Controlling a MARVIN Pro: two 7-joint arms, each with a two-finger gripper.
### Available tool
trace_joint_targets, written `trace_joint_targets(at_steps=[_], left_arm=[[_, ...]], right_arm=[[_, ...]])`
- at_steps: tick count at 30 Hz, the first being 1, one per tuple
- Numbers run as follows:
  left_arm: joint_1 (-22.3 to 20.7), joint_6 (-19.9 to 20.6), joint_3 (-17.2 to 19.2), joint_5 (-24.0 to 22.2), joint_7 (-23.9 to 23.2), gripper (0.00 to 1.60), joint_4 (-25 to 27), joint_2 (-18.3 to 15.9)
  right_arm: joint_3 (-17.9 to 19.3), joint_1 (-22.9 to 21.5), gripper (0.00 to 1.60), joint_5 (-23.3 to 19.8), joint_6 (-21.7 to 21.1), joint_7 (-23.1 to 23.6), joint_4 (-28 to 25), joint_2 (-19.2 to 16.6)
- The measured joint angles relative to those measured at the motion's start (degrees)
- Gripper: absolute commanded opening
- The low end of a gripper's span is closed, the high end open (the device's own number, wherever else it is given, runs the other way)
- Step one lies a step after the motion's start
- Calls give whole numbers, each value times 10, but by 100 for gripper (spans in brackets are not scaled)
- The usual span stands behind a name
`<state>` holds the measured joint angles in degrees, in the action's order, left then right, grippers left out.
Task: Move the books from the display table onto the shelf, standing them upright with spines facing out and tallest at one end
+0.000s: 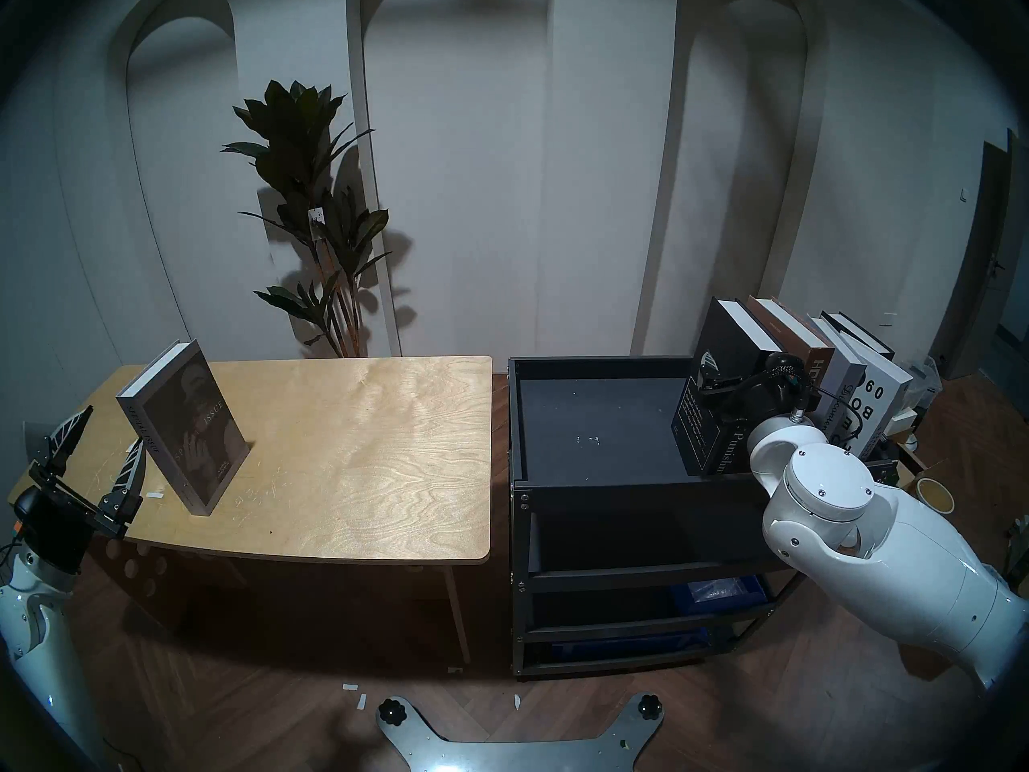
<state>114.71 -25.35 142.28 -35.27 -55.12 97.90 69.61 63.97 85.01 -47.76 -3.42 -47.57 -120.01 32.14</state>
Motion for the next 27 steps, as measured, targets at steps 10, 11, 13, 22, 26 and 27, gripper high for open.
trace_joint_targets(at_steps=[10, 11, 13, 22, 26, 27], left_arm=[[0, 0, 0, 0, 0, 160, 0, 0], [0, 0, 0, 0, 0, 160, 0, 0], [0, 0, 0, 0, 0, 160, 0, 0], [0, 0, 0, 0, 0, 160, 0, 0], [0, 0, 0, 0, 0, 160, 0, 0], [0, 0, 0, 0, 0, 160, 0, 0]], right_arm=[[0, -5, 160, 2, -1, 4, -4, -3], [1, -6, 160, 2, -1, 4, -5, -4], [4, -8, 160, 1, -1, 4, -8, -5], [31, -17, 160, -20, -2, -10, -29, -14], [44, -21, 160, -32, -4, -16, -39, -20], [47, -22, 160, -34, -4, -17, -41, -21]])
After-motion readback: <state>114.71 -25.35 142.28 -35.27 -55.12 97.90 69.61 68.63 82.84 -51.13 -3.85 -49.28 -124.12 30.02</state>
